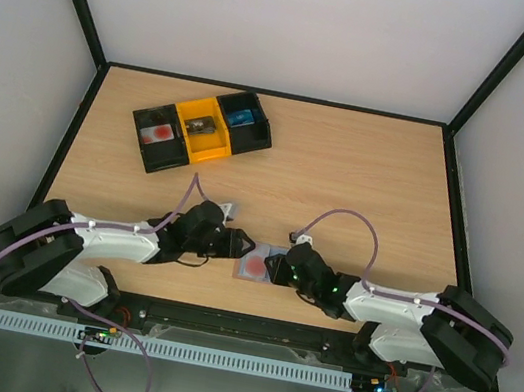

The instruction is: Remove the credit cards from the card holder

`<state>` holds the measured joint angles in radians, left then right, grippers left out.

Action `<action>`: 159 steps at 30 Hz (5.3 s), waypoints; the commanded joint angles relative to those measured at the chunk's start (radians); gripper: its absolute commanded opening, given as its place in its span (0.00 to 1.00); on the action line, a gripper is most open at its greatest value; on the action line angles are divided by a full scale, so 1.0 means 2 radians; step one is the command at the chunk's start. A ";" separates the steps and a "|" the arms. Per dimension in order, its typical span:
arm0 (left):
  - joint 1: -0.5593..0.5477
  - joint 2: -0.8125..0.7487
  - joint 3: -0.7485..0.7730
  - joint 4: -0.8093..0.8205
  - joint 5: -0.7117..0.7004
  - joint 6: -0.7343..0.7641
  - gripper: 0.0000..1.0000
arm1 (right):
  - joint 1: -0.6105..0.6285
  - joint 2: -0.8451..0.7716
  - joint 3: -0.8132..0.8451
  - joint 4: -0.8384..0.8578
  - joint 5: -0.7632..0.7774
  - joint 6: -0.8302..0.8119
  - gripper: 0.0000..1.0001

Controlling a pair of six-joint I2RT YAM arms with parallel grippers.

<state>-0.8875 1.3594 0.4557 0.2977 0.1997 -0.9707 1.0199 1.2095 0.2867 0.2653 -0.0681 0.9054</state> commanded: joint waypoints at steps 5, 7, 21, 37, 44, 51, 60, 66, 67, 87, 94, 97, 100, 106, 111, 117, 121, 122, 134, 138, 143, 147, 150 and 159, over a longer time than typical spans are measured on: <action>-0.002 -0.004 -0.021 0.059 0.019 -0.016 0.61 | 0.001 0.047 0.000 0.023 0.003 0.006 0.21; -0.002 -0.004 -0.023 0.064 0.019 -0.018 0.62 | 0.002 0.052 -0.006 0.030 0.003 0.010 0.19; -0.002 0.025 -0.029 0.121 0.039 -0.030 0.69 | 0.002 0.047 -0.029 0.037 0.017 0.021 0.02; -0.002 0.065 -0.027 0.163 0.060 -0.040 0.62 | 0.002 0.051 -0.032 0.045 0.015 0.020 0.02; -0.003 0.065 -0.023 0.190 0.084 -0.050 0.60 | 0.001 0.038 -0.036 0.047 0.022 0.019 0.05; -0.007 0.098 -0.019 0.231 0.112 -0.064 0.61 | 0.002 0.003 -0.046 0.043 0.038 0.022 0.09; -0.011 0.110 -0.003 0.242 0.123 -0.064 0.61 | 0.002 -0.156 -0.084 -0.016 0.120 0.045 0.13; -0.016 0.119 0.023 0.224 0.123 -0.057 0.61 | 0.002 -0.296 -0.104 -0.086 0.153 0.054 0.15; -0.018 0.122 0.027 0.225 0.124 -0.058 0.61 | 0.002 -0.316 -0.105 -0.100 0.157 0.056 0.15; -0.019 0.153 0.005 0.243 0.101 -0.070 0.57 | 0.002 -0.310 -0.039 -0.141 0.122 0.030 0.19; -0.009 0.179 0.001 0.282 0.120 -0.077 0.53 | 0.000 -0.212 -0.013 -0.139 0.112 0.018 0.21; -0.002 0.181 -0.014 0.311 0.125 -0.088 0.48 | -0.003 -0.181 -0.014 -0.121 0.101 0.022 0.20; 0.000 0.181 -0.017 0.308 0.126 -0.087 0.48 | -0.008 -0.167 -0.021 -0.104 0.086 0.031 0.20; 0.001 0.181 -0.019 0.290 0.122 -0.073 0.47 | -0.026 -0.150 -0.035 -0.081 0.066 0.035 0.20; 0.001 0.186 -0.017 0.279 0.117 -0.069 0.47 | -0.039 -0.122 -0.036 -0.071 0.052 0.034 0.20; 0.001 0.187 -0.013 0.281 0.122 -0.069 0.47 | -0.044 -0.091 -0.047 -0.045 0.038 0.041 0.20; -0.002 0.183 0.009 0.242 0.119 -0.053 0.49 | -0.044 -0.063 -0.056 -0.030 0.033 0.045 0.19; -0.004 0.182 0.015 0.230 0.115 -0.049 0.49 | -0.044 -0.057 -0.065 -0.018 0.031 0.049 0.18; -0.017 0.195 0.043 0.192 0.095 -0.042 0.49 | -0.044 -0.059 -0.100 0.011 0.026 0.060 0.17; -0.024 0.203 0.046 0.207 0.098 -0.052 0.40 | -0.044 -0.058 -0.103 0.014 0.024 0.060 0.17; -0.031 0.198 0.047 0.207 0.093 -0.055 0.27 | -0.044 -0.058 -0.112 0.023 0.024 0.064 0.17; -0.031 0.187 0.045 0.205 0.092 -0.053 0.13 | -0.044 -0.062 -0.113 0.020 0.028 0.068 0.17; -0.031 0.182 0.040 0.208 0.091 -0.056 0.04 | -0.044 -0.063 -0.115 0.020 0.033 0.070 0.17; -0.029 0.166 0.019 0.206 0.081 -0.055 0.10 | -0.044 -0.059 -0.114 0.015 0.039 0.075 0.17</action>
<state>-0.9440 1.7180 0.5167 0.7090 0.3737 -1.0901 0.9348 1.0763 0.0917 0.3859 -0.0120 1.0412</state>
